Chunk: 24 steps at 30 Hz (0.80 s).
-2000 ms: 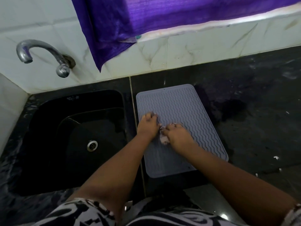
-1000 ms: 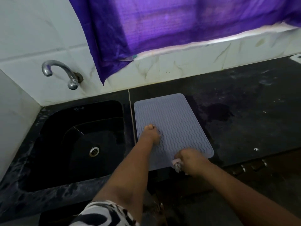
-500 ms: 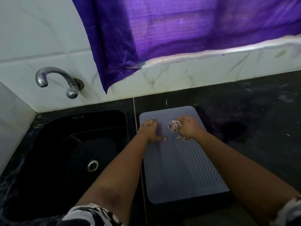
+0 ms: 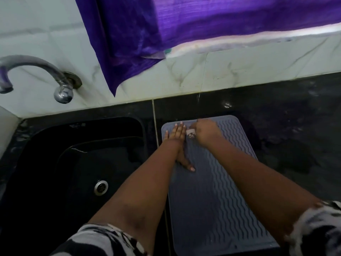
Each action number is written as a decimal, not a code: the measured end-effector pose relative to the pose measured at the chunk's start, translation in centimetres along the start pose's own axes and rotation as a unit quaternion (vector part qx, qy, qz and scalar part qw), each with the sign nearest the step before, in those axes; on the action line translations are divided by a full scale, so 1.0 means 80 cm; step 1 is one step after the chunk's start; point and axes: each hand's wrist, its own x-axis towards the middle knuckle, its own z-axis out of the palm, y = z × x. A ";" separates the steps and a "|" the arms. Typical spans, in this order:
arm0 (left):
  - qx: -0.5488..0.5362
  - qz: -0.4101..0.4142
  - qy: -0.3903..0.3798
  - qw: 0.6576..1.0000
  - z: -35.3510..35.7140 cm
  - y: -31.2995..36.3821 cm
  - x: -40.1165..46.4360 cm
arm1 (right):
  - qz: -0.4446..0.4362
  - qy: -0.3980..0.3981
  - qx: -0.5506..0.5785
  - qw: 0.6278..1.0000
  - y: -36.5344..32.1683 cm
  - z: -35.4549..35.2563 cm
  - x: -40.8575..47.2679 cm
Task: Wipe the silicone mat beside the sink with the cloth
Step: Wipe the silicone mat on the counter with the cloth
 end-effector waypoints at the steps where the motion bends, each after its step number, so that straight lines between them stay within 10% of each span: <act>1: 0.001 -0.004 0.001 1.000 -0.001 0.001 0.000 | 0.002 -0.032 0.002 0.999 0.000 -0.001 -0.014; 9: 0.007 -0.021 0.004 1.000 -0.009 0.009 -0.010 | 0.016 -0.156 0.080 0.984 0.007 -0.034 -0.081; 16: 0.043 -0.031 -0.044 0.998 -0.019 0.008 0.002 | -0.040 -0.029 -0.016 0.999 -0.001 -0.014 -0.031; 24: 0.029 -0.030 -0.043 0.998 -0.015 0.005 -0.003 | -0.077 -0.019 0.028 0.996 0.002 0.039 -0.221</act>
